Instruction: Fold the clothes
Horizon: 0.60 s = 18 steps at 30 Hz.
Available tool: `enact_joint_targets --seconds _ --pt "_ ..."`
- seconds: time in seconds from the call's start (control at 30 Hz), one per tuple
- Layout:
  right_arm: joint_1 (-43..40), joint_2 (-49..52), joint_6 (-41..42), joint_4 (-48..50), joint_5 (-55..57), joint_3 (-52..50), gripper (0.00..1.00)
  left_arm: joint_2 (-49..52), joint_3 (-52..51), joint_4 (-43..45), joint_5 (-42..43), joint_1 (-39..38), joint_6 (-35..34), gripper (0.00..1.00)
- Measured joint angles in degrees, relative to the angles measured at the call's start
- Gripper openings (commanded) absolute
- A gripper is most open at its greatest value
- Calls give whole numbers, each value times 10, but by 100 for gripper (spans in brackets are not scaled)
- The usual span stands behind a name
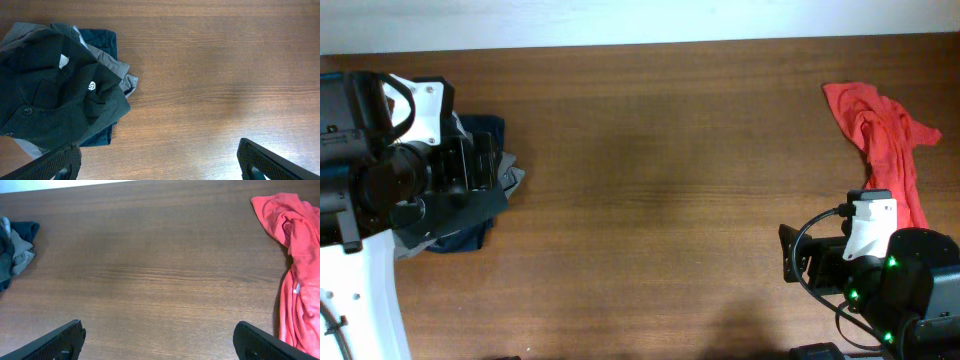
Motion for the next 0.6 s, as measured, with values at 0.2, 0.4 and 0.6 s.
enact_joint_targets --seconds 0.2,0.4,0.6 --pt "0 -13 0 0 10 -20 99 0 0 0 0 0 0 99" --pt "0 -131 -8 1 102 -150 99 0 0 -2 0 0 0 99" --pt "0 -233 -9 19 127 -282 99 0 -1 0 0 0 0 99"
